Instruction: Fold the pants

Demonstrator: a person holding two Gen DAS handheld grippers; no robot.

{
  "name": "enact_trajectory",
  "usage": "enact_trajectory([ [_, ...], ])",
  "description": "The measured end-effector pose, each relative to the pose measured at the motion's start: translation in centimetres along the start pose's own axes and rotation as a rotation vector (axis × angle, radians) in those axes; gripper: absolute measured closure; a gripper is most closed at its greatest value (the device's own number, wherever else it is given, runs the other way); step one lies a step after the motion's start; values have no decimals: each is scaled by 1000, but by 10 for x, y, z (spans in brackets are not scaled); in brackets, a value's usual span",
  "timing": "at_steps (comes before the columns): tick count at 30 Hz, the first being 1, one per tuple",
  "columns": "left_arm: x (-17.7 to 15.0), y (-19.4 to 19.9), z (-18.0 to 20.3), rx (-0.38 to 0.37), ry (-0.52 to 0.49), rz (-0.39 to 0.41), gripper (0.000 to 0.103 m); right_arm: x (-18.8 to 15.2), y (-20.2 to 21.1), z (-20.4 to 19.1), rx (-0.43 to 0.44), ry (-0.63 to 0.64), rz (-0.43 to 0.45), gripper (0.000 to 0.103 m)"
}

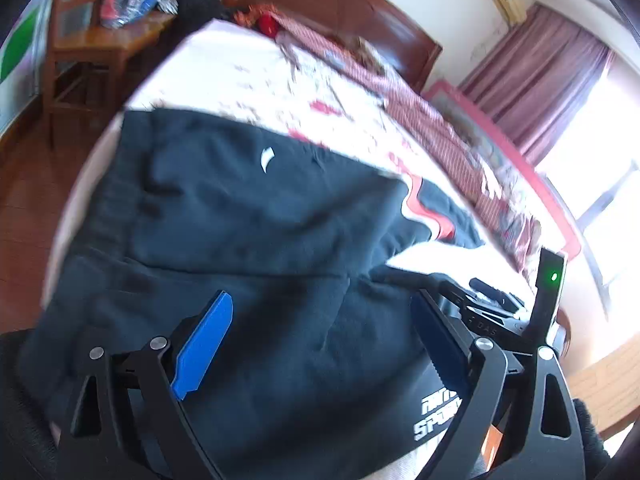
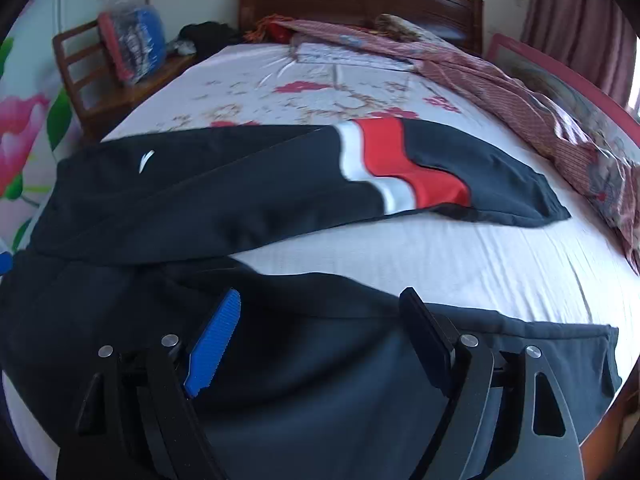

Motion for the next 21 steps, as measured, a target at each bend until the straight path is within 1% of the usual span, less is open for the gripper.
enact_trajectory([
  [1,2,-14,-2,51,-7,-10,14,1,-12,-10,-14,35,-12,22],
  [2,5,-24,-9,102,5,-3,15,3,-26,-18,-22,68,-29,22],
  [3,9,-34,-15,129,19,-9,15,4,-39,-23,-41,85,-55,22],
  [4,15,-49,-29,194,39,-34,16,5,-50,-23,-59,87,-60,22],
  [5,18,-61,-40,240,63,-58,27,9,-53,-21,-58,69,-29,22],
  [6,23,-69,-51,244,90,-56,30,14,-59,-17,-53,38,-27,21],
  [7,31,-69,-51,276,53,-7,30,21,-63,-12,-59,3,-22,17],
  [8,36,-72,-48,327,2,-5,32,26,-66,-7,-58,-25,-23,17],
  [9,40,-75,-50,345,-1,-12,33,31,-70,-6,-54,-43,-33,17],
  [11,53,-77,-59,365,56,-3,38,36,-73,-5,-52,-39,-31,17],
  [12,57,-79,-62,384,67,0,43,36,-71,-4,-42,-45,-33,17],
  [13,59,-80,-63,397,69,3,44,34,-65,-1,-30,-65,-37,17],
  [14,60,-80,-60,407,65,7,44,33,-53,6,-37,-92,-20,17],
  [16,57,-77,-54,414,46,1,42,25,-11,29,-49,-154,81,17],
  [17,57,-79,-56,411,32,-9,39,17,8,48,-77,-194,108,17],
  [18,57,-79,-55,392,16,-34,33,6,25,70,-118,-233,119,17],
  [19,56,-76,-54,386,11,-58,33,-10,40,99,-166,-283,117,17],
  [20,52,-71,-62,386,19,-75,32,-25,53,128,-224,-326,105,17],
  [21,51,-65,-64,383,34,-88,27,-42,65,157,-301,-361,90,17],
])
Point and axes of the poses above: each gripper's, at about its wrist camera, not at the fingertips, and y roughly against the way its jaws point, z to its right, x to its top, the point moved 4 cm from there along -y, roughly the way its jaws point, and after that the axes turned 10 degrees about x, right-handed, at the moved point
